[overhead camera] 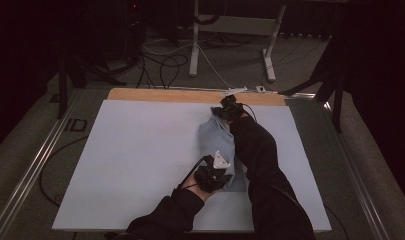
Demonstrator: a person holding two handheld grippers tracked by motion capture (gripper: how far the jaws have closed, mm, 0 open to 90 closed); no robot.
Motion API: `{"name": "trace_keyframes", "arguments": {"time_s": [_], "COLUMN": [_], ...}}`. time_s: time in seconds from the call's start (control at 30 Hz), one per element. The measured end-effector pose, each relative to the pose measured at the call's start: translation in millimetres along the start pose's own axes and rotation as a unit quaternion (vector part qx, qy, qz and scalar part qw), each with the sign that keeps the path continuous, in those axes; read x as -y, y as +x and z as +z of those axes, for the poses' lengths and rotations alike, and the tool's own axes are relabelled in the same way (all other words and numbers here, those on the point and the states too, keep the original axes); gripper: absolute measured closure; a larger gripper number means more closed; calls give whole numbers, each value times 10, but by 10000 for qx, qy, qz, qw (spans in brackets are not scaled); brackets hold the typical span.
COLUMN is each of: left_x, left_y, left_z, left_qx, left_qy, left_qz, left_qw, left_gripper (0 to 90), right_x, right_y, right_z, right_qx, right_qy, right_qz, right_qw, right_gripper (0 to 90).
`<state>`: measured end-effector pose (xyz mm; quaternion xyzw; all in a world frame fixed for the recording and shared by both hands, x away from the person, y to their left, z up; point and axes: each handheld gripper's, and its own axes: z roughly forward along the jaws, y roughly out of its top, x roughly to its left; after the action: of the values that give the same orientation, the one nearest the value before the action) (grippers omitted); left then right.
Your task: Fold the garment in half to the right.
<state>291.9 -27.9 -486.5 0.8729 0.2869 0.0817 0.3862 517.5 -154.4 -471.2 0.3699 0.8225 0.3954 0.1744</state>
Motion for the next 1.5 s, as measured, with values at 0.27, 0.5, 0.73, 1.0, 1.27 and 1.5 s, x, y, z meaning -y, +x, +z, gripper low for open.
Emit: {"name": "trace_keyframes", "arguments": {"time_s": [0.27, 0.5, 0.73, 1.0, 1.27, 1.5], "left_x": [19, 12, 18, -25, -95, -130], "left_y": [-2, 3, -39, -73, -121, -226], "left_z": [83, 194, 253, 330, 421, 522], "left_qx": [-76, -23, -67, -118, 145, 451], "left_qy": [-29, -5, 20, 126, 189, 290], "left_qz": [-111, -220, -184, -122, -237, -131], "left_qw": [9999, 9998, 9998, 9998, 9994, 9985], "left_gripper": [863, 863, 862, 860, 815, 675], "right_x": [111, 142, 116, 95, 69, 77], "right_y": [-66, -163, -219, -304, -250, -163], "right_z": [155, 134, -16, -196, -383, -445], "right_qx": [-108, -83, -181, -177, -247, -417], "right_qy": [-41, -34, 63, 199, 174, 86], "right_qz": [44, 156, 154, 206, 135, 67], "right_qw": [9999, 9998, 9997, 9994, 9995, 9991], "right_gripper": [857, 671, 414, 281, 192, 139]}}
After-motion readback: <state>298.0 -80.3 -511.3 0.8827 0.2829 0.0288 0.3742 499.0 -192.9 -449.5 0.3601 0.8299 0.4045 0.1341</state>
